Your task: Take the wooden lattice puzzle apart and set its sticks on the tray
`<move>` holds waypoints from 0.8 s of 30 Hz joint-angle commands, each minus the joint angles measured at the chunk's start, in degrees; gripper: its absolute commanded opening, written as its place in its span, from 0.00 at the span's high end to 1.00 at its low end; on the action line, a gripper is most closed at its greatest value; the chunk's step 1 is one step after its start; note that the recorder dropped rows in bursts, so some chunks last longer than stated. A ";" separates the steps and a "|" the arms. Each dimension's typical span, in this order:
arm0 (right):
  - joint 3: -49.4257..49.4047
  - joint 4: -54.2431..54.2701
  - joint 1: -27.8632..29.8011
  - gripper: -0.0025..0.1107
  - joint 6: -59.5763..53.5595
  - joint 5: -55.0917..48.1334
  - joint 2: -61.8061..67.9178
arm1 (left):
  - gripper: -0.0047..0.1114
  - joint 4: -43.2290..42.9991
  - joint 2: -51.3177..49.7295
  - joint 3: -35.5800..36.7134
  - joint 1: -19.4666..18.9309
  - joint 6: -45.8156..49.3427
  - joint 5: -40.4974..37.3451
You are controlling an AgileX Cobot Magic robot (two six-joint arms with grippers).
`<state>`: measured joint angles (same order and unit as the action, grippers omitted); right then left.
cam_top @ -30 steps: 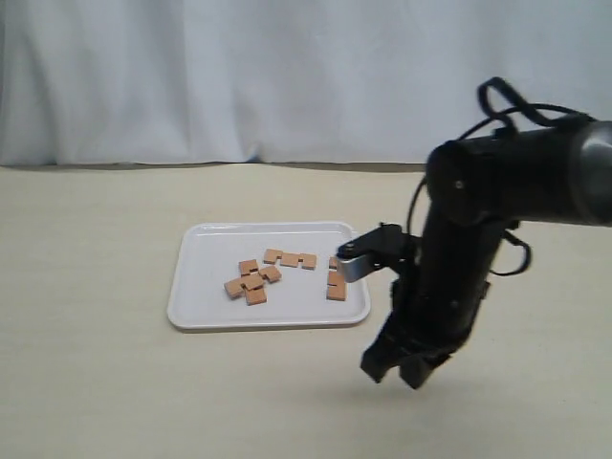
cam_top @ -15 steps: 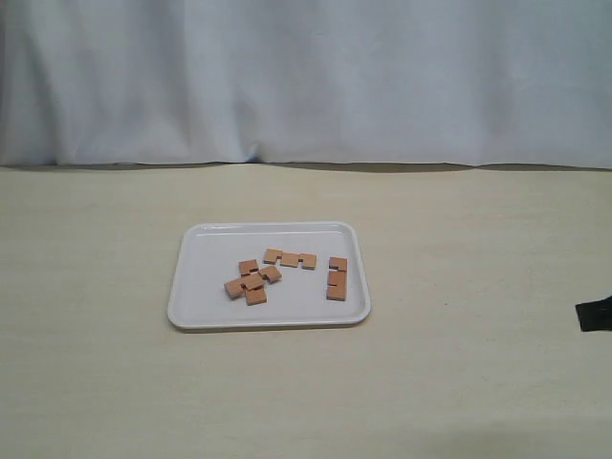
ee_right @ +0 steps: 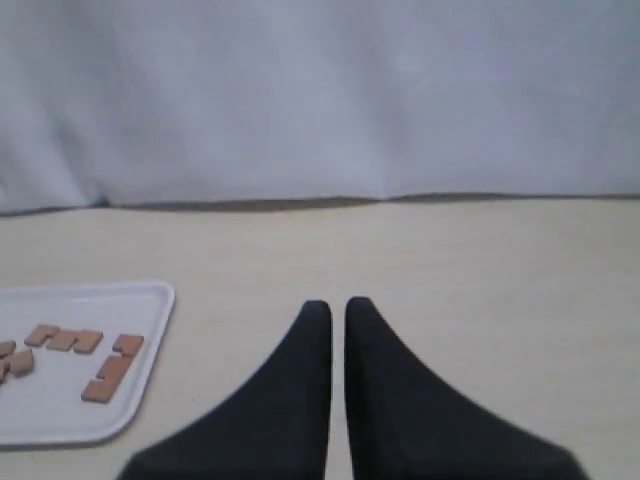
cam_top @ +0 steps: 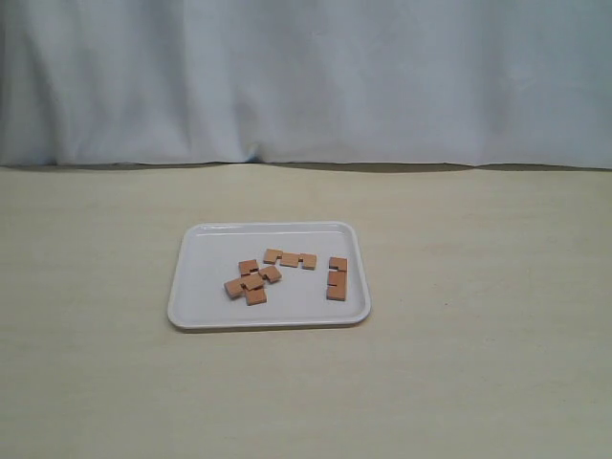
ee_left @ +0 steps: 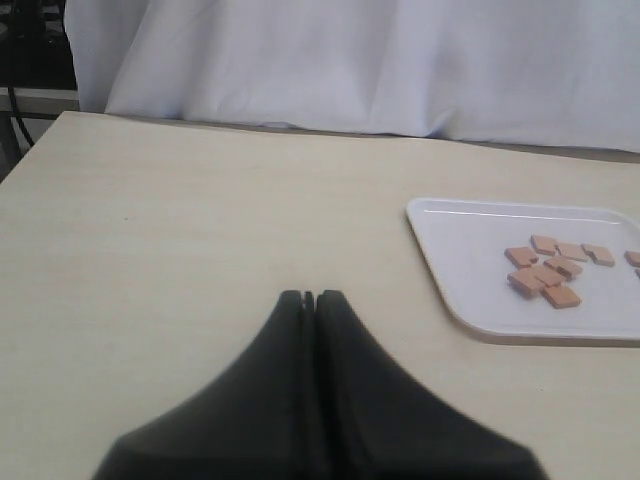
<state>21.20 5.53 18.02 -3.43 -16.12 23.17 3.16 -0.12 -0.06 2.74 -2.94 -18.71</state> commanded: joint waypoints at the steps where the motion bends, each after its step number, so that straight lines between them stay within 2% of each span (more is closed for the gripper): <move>1: -3.40 0.21 0.43 0.94 -0.21 2.64 -8.48 | 0.96 -0.14 0.12 0.06 0.01 0.18 0.36; 10: -4.24 0.21 0.29 0.94 -0.37 2.61 -17.11 | 0.96 -0.14 0.12 0.06 0.01 0.18 0.22; 17: -4.24 0.21 -7.05 0.94 -0.37 2.43 -23.17 | 0.96 -0.14 0.12 0.06 0.01 0.18 0.22; 24: -0.94 -0.47 -7.57 0.94 -0.37 0.71 -23.17 | 0.96 -0.14 0.12 0.06 0.01 0.18 0.22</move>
<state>19.13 5.53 10.59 -3.55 -15.16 0.17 3.16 -0.12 -0.06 2.74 -2.94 -18.82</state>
